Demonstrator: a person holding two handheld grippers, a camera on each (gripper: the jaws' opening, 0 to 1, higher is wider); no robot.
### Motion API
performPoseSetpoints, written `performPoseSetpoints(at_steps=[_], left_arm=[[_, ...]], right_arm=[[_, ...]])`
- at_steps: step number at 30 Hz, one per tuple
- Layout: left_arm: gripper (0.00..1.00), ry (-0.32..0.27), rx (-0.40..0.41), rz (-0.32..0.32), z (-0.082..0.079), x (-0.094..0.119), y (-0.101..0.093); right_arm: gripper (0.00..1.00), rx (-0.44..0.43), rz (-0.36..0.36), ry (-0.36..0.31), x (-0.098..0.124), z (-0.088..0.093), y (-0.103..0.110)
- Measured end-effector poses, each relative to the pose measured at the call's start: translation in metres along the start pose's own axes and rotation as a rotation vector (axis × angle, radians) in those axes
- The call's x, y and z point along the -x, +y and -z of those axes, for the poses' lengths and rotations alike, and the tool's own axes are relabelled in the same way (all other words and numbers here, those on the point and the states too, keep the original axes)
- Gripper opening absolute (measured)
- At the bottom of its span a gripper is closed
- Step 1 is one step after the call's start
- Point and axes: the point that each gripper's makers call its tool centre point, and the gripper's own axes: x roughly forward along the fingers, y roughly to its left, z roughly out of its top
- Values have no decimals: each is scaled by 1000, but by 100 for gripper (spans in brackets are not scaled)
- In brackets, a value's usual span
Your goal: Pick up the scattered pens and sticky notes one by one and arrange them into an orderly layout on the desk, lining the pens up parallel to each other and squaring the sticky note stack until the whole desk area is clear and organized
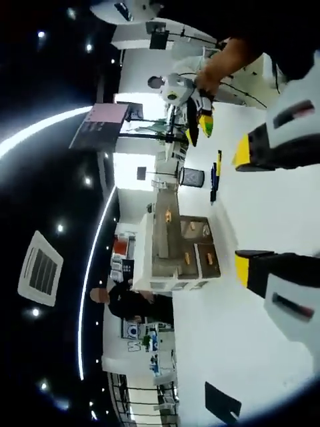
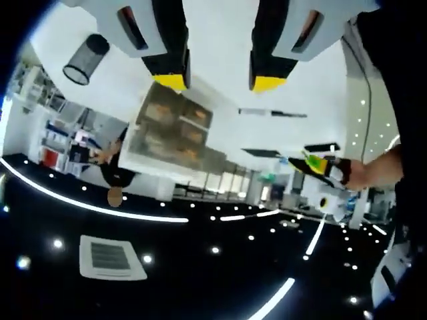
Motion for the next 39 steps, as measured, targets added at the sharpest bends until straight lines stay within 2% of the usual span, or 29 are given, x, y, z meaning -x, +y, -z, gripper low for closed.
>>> performPoseSetpoints(at_steps=[3, 4, 6, 7, 9, 11, 13, 15, 18, 21, 25, 28, 32, 33, 36, 39], left_arm=[[50, 2, -5, 0, 1, 0, 0], [50, 27, -97, -35, -1, -1, 9], [50, 12, -126, -30, -7, 0, 9], [49, 1, -119, -26, -10, -1, 10], [48, -15, -48, 5, -9, -8, 13], [47, -11, 7, 29, -4, -16, 16], [47, -14, 3, 33, -1, -23, 21], [46, -19, 23, 40, 2, -33, 27], [46, -20, 58, 56, 5, -48, 33], [46, -21, 56, 66, 8, -57, 36], [45, -19, 68, 69, 14, -60, 35], [45, 4, 79, 61, 25, -59, 33], [45, 45, 93, 74, 37, -58, 35], [45, 48, 93, 75, 38, -58, 37], [44, 72, 88, 83, 43, -57, 41], [44, 131, 59, 80, 53, -57, 50]], right_arm=[[38, 1, -8, -43, -3, -8, 4], [42, 12, 4, -53, -3, -10, 3], [45, 85, 26, -59, -3, -15, 0], [44, 121, 32, -56, -1, -16, 0], [39, 179, 53, -82, 0, -20, -4], [35, 188, 63, -81, -2, -18, -8], [33, 224, 69, -83, -7, -18, -12], [33, 301, 71, -67, -19, -15, -16], [33, 388, 66, -12, -34, -6, -22], [34, 435, 53, 26, -47, 2, -27], [34, 487, 45, 33, -58, 9, -26], [32, 533, 44, 29, -63, 13, -23], [31, 730, 90, 123, -72, 27, -27], [31, 748, 94, 130, -72, 28, -28], [29, 889, 125, 127, -79, 23, -32], [26, 1094, 124, 139, -88, 19, -32]])
